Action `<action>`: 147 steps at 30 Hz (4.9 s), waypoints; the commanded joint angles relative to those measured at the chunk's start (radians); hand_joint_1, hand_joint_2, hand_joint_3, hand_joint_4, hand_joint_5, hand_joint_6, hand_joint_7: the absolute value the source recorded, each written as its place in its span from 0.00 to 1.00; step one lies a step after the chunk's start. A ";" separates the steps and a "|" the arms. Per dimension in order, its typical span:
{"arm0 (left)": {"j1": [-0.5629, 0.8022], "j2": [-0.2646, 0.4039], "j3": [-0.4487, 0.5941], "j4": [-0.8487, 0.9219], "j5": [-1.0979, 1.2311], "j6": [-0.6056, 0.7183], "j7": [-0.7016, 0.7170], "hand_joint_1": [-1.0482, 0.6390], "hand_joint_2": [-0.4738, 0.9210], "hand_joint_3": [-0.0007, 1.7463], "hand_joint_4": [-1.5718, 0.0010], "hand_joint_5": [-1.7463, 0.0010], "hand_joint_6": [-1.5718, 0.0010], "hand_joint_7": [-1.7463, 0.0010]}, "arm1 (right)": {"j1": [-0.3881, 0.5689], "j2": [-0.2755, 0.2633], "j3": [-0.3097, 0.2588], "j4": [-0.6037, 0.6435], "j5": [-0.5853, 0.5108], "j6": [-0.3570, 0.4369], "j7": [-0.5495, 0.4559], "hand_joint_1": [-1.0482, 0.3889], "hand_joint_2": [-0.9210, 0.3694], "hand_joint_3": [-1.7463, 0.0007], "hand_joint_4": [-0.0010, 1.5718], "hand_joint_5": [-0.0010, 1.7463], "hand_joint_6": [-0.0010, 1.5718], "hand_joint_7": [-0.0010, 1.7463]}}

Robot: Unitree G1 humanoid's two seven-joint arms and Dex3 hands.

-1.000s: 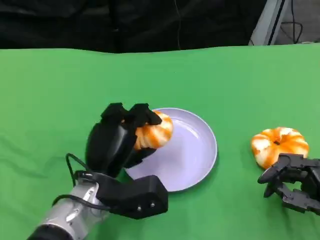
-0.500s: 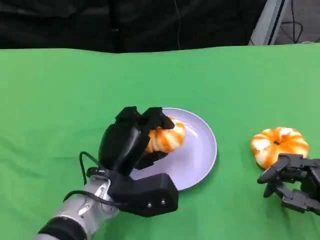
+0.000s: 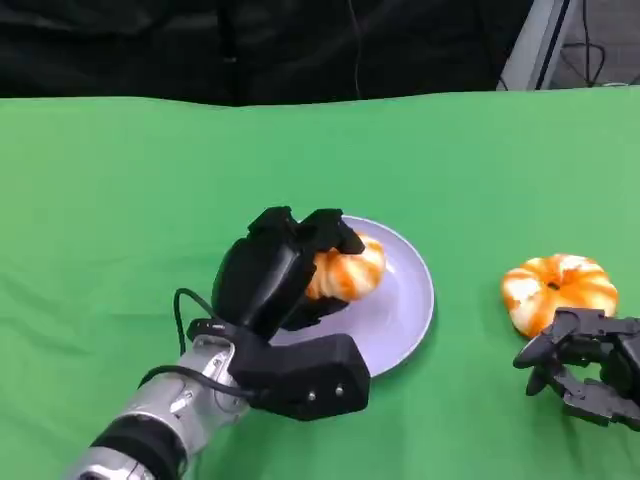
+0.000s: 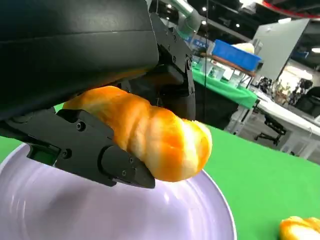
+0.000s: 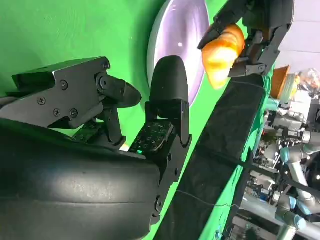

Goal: Grasp the bread from the table and place it into the plate.

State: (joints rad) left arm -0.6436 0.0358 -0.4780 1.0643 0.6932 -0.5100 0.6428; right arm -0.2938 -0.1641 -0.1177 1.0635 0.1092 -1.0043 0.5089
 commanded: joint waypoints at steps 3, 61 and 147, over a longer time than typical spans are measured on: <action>-0.039 -0.007 0.001 0.042 -0.013 -0.008 -0.015 0.60 1.00 0.13 0.69 0.00 0.58 0.27 | -0.003 -0.015 -0.003 0.003 -0.009 -0.007 -0.016 0.76 0.11 0.59 0.56 0.77 0.60 0.54; -0.090 -0.015 -0.061 0.120 -0.008 0.080 -0.204 0.33 1.00 0.13 0.52 0.99 0.53 1.00 | -0.001 -0.009 -0.005 -0.001 -0.013 -0.013 -0.026 0.75 0.11 0.60 0.55 0.77 0.61 0.52; -0.063 0.064 -0.086 -0.004 -0.019 0.098 -0.338 0.07 1.00 0.34 0.71 1.00 0.75 1.00 | -0.005 -0.003 -0.010 -0.003 0.011 0.013 0.004 0.75 0.14 0.56 0.55 0.78 0.60 0.53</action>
State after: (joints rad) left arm -0.7231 0.0824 -0.5693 1.0738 0.6798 -0.4048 0.3197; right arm -0.2941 -0.1590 -0.1186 1.0658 0.1029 -1.0003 0.5058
